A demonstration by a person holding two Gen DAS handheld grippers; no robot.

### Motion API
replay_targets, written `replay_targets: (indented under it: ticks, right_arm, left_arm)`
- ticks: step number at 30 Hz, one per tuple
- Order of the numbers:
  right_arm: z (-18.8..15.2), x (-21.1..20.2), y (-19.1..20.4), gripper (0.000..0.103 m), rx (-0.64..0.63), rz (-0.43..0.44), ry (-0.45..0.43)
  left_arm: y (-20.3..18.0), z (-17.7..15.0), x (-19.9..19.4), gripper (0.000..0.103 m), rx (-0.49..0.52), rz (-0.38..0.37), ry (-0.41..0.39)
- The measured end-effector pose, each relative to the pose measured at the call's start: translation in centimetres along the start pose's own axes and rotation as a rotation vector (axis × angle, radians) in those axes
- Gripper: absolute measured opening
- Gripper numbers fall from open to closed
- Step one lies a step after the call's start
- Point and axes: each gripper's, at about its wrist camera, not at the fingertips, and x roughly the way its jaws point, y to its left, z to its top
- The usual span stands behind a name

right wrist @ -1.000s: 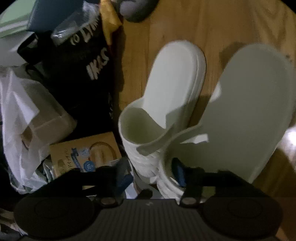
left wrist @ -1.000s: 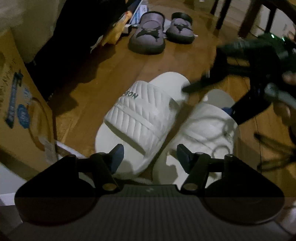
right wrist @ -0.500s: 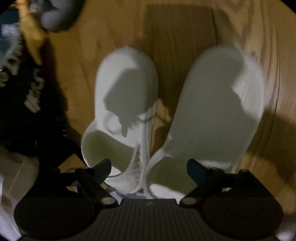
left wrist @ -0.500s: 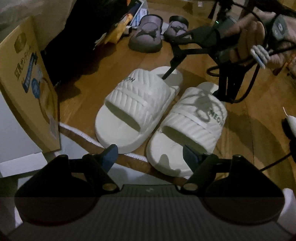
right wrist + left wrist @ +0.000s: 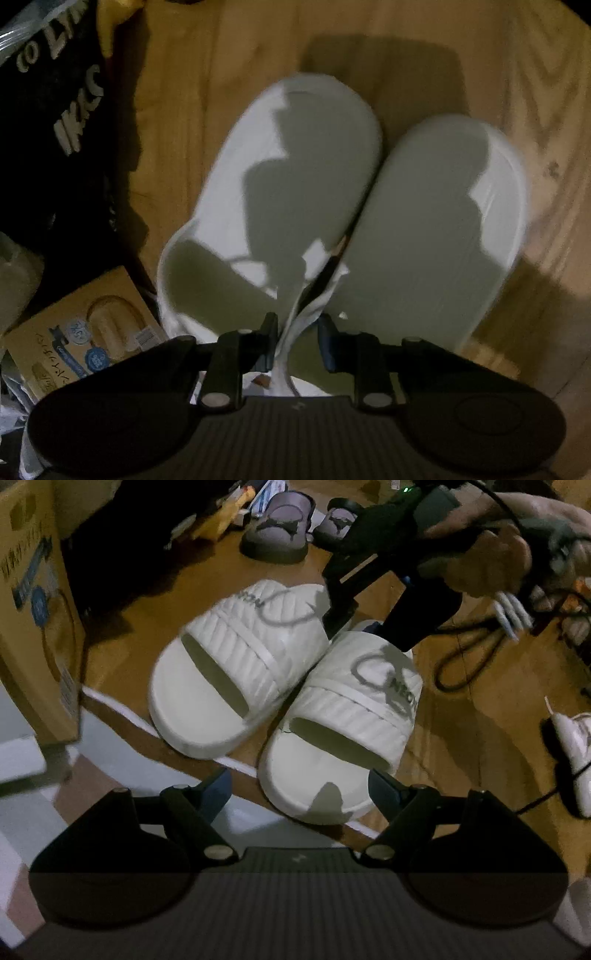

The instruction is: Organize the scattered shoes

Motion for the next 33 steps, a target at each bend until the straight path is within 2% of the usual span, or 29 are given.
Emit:
replay_targets:
  ticks: [2, 4, 5, 7, 8, 10, 11, 12, 14, 17, 20, 23, 26, 33]
  right_arm:
    - [-0.5, 0.1, -0.9, 0.023, 0.051, 0.046, -0.016]
    - [-0.5, 0.8, -2.4, 0.03, 0.146, 0.103, -0.012]
    - [-0.4, 0.9, -2.3, 0.031, 0.165, 0.109, -0.01]
    - [-0.3, 1.0, -1.6, 0.042, 0.185, 0.109, -0.006]
    - [-0.1, 1.0, -0.7, 0.045, 0.148, 0.089, 0.006]
    - [-0.3, 1.1, 0.5, 0.042, 0.084, 0.039, -0.002]
    - [-0.5, 1.1, 1.0, 0.035, 0.055, 0.014, -0.009]
    - [-0.8, 1.1, 1.5, 0.029, 0.008, 0.001, -0.021]
    - [-1.7, 1.1, 1.9, 0.026, -0.062, -0.002, -0.039]
    - [-3.0, 0.5, 0.7, 0.025, -0.079, 0.068, -0.073]
    - [-5.1, -1.1, -0.9, 0.024, -0.112, 0.158, -0.167]
    - [-5.7, -2.4, -3.5, 0.021, -0.018, 0.288, -0.203]
    - [-6.2, -4.0, -6.3, 0.018, 0.073, 0.373, -0.223]
    - [-8.6, -6.3, -12.8, 0.016, 0.278, 0.521, -0.321]
  left_arm:
    - [0.0, 0.0, 0.1, 0.081, -0.014, 0.0, -0.004]
    - [0.0, -0.1, 0.3, 0.081, -0.029, -0.001, -0.008]
    - [-0.1, 0.0, 0.3, 0.081, -0.03, 0.001, -0.012]
    - [-0.3, 0.3, 0.1, 0.081, -0.02, 0.008, -0.021]
    - [-0.5, 0.5, 0.1, 0.081, -0.009, 0.014, -0.028]
    - [-0.8, 0.9, 0.0, 0.081, 0.012, 0.025, -0.041]
    - [-1.0, 1.1, -0.1, 0.081, 0.023, 0.031, -0.048]
    - [-1.1, 1.3, -0.2, 0.081, 0.033, 0.037, -0.054]
    - [-1.4, 1.6, -0.3, 0.081, 0.054, 0.048, -0.067]
    - [-2.2, 2.2, -0.4, 0.081, 0.096, 0.06, -0.082]
    - [-3.8, 2.5, -0.3, 0.081, 0.166, 0.058, -0.081]
    - [-5.5, 2.8, -0.3, 0.081, 0.236, 0.055, -0.08]
    - [-7.2, 3.2, -0.1, 0.081, 0.296, 0.049, -0.087]
    - [-10.4, 4.4, 0.1, 0.081, 0.331, -0.031, -0.096]
